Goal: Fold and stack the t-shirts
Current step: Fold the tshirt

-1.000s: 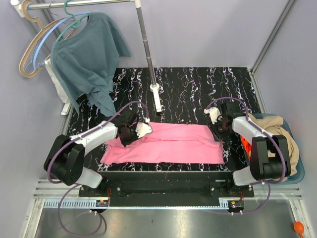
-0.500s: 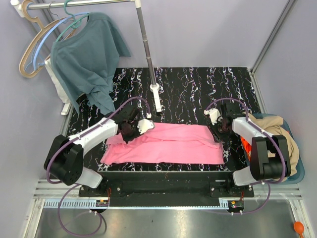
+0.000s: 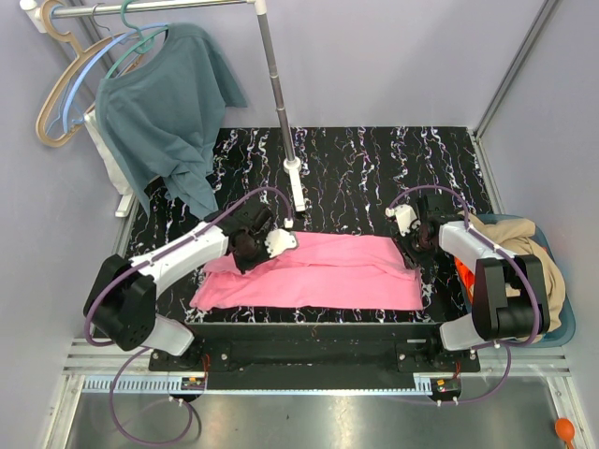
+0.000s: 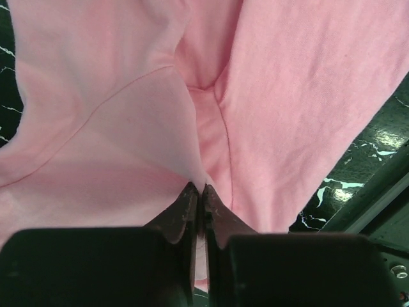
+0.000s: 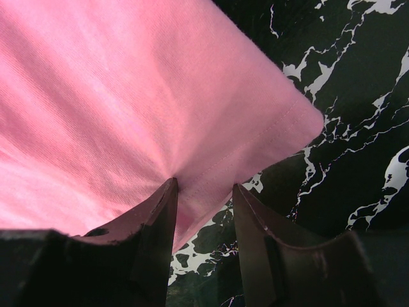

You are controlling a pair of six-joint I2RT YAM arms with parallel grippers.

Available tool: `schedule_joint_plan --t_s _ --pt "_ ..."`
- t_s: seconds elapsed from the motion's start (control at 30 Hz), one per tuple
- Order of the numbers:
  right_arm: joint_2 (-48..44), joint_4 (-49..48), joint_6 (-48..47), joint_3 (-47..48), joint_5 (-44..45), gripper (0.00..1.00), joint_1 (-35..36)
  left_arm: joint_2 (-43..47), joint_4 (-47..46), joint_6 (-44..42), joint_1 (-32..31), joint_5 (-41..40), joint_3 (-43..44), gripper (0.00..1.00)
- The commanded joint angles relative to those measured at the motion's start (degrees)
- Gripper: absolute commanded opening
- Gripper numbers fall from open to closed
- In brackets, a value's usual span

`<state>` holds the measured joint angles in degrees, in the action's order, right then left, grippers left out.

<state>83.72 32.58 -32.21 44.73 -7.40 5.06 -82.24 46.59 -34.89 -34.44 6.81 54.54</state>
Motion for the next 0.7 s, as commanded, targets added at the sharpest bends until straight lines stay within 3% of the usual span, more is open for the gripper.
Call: schedule_joint_plan --t_s 0.0,0.07,0.33,0.43,0.5,0.57,0.67 --pt "-1.0 -0.2 0.5 -0.1 -0.5 0.47 0.5 0.5 0.3 1.0 -1.3 -4.5 -1.6 0.19" --pt "-0.9 -0.2 0.5 0.0 -0.5 0.47 0.4 0.3 0.2 0.9 -1.2 -5.5 -2.9 0.24" --pt "-1.5 0.4 0.6 0.9 -0.1 0.47 0.4 2.9 -6.5 0.1 -1.2 -11.4 -6.6 0.64" --pt "-2.6 0.7 0.7 1.1 -0.1 0.47 0.4 5.2 -8.4 0.6 -1.2 -11.4 -6.6 0.72" --pt "-3.3 1.3 0.7 1.2 -0.1 0.5 0.6 6.7 -8.8 0.9 -1.3 -11.0 -6.3 0.77" --pt "-4.0 1.9 0.8 1.4 -0.2 0.54 0.6 8.5 -8.8 1.2 -1.3 -10.0 -5.9 0.89" --pt "-5.3 2.6 0.9 1.6 -0.5 0.61 0.6 10.6 -8.6 2.1 -1.2 -8.6 -5.5 0.99"
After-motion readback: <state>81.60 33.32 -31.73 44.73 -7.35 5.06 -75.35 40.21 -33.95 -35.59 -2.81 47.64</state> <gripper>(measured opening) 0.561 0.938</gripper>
